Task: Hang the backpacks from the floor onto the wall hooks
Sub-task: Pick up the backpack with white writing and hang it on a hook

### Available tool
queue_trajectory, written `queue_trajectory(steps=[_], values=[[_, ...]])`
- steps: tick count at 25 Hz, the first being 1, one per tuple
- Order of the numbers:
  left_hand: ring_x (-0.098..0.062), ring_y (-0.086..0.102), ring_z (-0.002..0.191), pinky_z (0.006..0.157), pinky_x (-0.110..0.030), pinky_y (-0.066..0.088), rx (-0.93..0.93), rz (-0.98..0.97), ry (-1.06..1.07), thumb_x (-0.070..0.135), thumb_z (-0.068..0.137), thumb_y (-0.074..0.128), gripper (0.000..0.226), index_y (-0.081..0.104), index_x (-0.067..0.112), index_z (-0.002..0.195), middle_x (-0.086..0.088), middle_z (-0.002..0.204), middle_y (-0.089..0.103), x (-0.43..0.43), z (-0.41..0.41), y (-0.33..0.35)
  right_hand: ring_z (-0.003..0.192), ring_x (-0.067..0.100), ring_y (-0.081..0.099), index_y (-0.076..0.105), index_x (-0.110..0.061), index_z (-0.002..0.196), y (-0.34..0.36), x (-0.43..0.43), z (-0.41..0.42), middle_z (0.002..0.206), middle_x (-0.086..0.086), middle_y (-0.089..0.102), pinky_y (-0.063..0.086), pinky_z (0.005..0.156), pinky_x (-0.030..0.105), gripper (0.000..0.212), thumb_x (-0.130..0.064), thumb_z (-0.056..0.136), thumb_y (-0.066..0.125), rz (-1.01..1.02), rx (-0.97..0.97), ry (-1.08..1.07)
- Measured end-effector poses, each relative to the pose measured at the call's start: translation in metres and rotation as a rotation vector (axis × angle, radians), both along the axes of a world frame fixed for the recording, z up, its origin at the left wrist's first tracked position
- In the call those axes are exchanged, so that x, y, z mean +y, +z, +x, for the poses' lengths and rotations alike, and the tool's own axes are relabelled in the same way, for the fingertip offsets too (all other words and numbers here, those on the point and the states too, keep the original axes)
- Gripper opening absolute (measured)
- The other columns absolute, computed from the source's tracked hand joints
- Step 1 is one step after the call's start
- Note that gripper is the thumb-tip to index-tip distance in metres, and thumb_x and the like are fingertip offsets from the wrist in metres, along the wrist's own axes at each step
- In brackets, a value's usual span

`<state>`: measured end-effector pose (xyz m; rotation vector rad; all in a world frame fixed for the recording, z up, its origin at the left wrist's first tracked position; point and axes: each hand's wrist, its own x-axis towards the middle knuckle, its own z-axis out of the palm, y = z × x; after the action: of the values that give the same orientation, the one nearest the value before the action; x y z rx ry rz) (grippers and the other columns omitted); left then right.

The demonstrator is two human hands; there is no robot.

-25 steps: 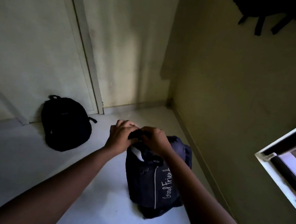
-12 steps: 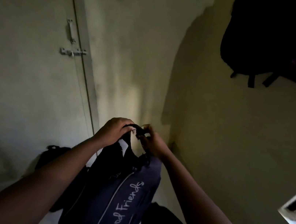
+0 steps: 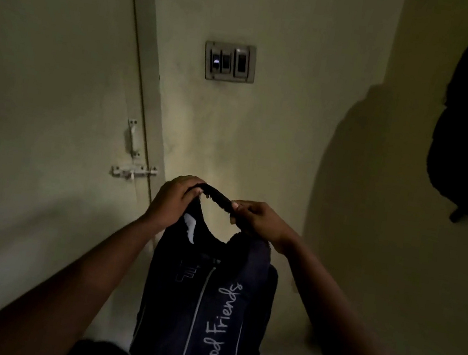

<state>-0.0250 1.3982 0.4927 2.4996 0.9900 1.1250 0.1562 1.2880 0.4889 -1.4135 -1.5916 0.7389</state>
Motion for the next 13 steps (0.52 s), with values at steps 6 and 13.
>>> queue_trajectory(steps=[6,13], values=[[-0.03,0.062,0.089,0.078,-0.041,0.047,-0.092,0.166,-0.088,0.01,0.094,0.045,0.021,0.064,0.003,0.092,-0.015,0.094,0.067,0.105,0.067,0.077,0.072,0.011,0.053,0.062,-0.018,0.124,0.083,0.099,0.067,0.087,0.004,0.063,0.044,0.066,0.019,0.031,-0.019,0.094,0.053,0.203,-0.008,-0.101],[-0.03,0.062,0.082,0.073,-0.042,0.045,-0.09,0.402,-0.288,0.026,0.092,0.05,0.03,0.066,0.003,0.08,-0.018,0.085,0.066,0.179,0.162,0.211,0.059,0.003,0.066,0.063,0.003,0.115,0.191,0.196,0.147,0.083,0.01,0.067,0.053,0.063,0.013,0.027,-0.004,0.091,0.054,0.564,0.109,-0.419]])
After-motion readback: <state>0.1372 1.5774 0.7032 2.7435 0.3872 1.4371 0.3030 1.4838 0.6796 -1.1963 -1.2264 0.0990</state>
